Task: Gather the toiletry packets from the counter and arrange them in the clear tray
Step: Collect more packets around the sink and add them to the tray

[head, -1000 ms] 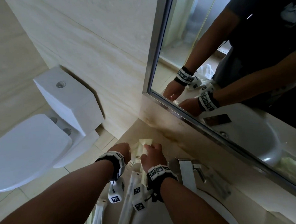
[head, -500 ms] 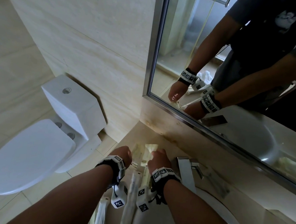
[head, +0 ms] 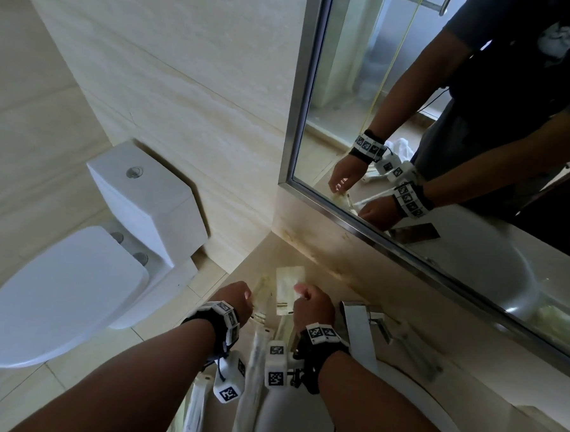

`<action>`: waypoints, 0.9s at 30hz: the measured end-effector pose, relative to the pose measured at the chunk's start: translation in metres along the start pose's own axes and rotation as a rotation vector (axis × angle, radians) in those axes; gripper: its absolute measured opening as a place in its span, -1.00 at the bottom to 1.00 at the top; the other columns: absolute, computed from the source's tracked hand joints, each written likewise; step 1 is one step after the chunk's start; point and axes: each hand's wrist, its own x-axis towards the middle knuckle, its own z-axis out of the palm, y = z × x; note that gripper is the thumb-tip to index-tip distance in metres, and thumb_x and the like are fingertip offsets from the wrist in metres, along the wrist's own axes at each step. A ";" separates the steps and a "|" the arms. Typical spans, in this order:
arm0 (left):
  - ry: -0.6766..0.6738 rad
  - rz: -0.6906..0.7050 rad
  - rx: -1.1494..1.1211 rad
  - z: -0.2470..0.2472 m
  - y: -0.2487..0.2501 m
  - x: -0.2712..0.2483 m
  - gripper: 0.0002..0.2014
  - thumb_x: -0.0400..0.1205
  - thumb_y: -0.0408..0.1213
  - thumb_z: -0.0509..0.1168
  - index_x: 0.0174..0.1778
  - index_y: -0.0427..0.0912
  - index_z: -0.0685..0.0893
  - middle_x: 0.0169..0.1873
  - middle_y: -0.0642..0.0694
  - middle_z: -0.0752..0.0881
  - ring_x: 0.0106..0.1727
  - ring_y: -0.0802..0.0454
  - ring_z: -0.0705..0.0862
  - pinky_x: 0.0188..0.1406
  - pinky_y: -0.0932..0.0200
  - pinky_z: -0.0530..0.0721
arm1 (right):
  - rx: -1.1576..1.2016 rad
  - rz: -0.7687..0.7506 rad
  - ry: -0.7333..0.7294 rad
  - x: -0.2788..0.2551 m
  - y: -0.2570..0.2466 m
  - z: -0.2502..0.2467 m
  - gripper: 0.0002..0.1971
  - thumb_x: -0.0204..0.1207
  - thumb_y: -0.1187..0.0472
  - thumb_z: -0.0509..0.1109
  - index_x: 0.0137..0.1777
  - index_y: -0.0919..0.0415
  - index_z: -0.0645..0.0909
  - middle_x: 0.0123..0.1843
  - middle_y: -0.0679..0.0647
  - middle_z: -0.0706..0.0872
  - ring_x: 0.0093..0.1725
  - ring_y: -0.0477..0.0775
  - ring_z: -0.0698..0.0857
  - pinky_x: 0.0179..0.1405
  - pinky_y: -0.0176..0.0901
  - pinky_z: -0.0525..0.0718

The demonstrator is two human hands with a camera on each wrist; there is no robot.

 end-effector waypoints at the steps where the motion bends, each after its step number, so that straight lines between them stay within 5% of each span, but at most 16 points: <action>1: -0.004 0.000 -0.012 -0.001 0.001 -0.002 -0.84 0.64 -0.21 0.20 0.05 -0.08 0.65 0.11 -0.12 0.71 0.12 -0.15 0.68 -0.03 0.17 0.57 | 0.065 -0.003 0.013 -0.002 -0.002 0.000 -0.67 0.53 0.34 0.24 0.07 0.00 0.77 0.19 -0.06 0.78 0.24 0.03 0.69 0.26 -0.18 0.61; 4: -0.018 0.017 -0.125 -0.008 0.009 -0.011 -0.87 0.61 -0.28 0.22 -0.05 -0.14 0.67 0.02 -0.17 0.77 0.02 -0.17 0.76 0.02 0.08 0.71 | 0.174 0.009 -0.020 -0.011 -0.007 0.001 -0.82 0.52 0.25 0.38 -0.08 -0.06 0.76 -0.04 -0.19 0.78 0.08 -0.05 0.75 0.14 -0.22 0.67; 7: -0.062 0.064 -0.360 -0.013 0.019 -0.027 -0.88 0.61 -0.40 0.20 -0.13 -0.25 0.65 -0.31 -0.17 0.77 -0.22 -0.16 0.82 -0.12 0.03 0.78 | 0.136 0.004 -0.059 -0.018 -0.007 -0.001 -0.91 0.42 0.14 0.45 -0.26 -0.10 0.70 -0.17 -0.16 0.80 -0.08 -0.03 0.77 0.05 -0.07 0.76; 11: -0.081 0.121 -0.515 -0.015 0.021 -0.052 -0.90 0.61 -0.47 0.22 -0.16 -0.27 0.63 -0.36 -0.20 0.76 -0.31 -0.06 0.82 -0.17 -0.06 0.81 | 0.102 -0.022 -0.064 -0.033 -0.007 -0.011 -0.92 0.36 0.12 0.48 -0.18 -0.02 0.64 -0.18 -0.12 0.76 -0.10 0.00 0.74 0.00 -0.06 0.74; 21: -0.110 0.238 -0.481 -0.012 0.011 -0.110 -0.93 0.61 -0.40 0.26 -0.18 -0.22 0.61 -0.18 -0.32 0.81 -0.20 -0.02 0.86 -0.10 -0.15 0.83 | 0.306 0.041 -0.164 -0.088 -0.013 -0.026 -0.43 0.45 0.21 0.43 0.51 0.04 0.50 0.25 0.00 0.72 0.08 0.01 0.74 0.13 -0.02 0.77; 24: -0.128 0.250 -0.434 -0.010 0.007 -0.132 -0.95 0.58 -0.43 0.31 -0.10 -0.22 0.66 -0.11 -0.24 0.83 -0.17 -0.04 0.85 -0.10 -0.11 0.83 | 0.239 0.017 -0.203 -0.106 -0.011 -0.027 -0.42 0.42 0.17 0.43 0.50 0.10 0.56 0.35 0.05 0.72 0.25 0.13 0.73 0.29 0.00 0.70; 27: -0.147 0.242 -0.400 -0.008 0.003 -0.150 -0.82 0.52 -0.36 0.44 0.03 -0.20 0.72 -0.07 -0.08 0.83 -0.18 0.00 0.82 -0.16 -0.02 0.83 | 0.183 -0.041 -0.193 -0.126 -0.011 -0.035 -0.48 0.45 0.23 0.41 0.45 0.10 0.62 0.39 0.04 0.70 0.36 0.04 0.67 0.40 -0.12 0.61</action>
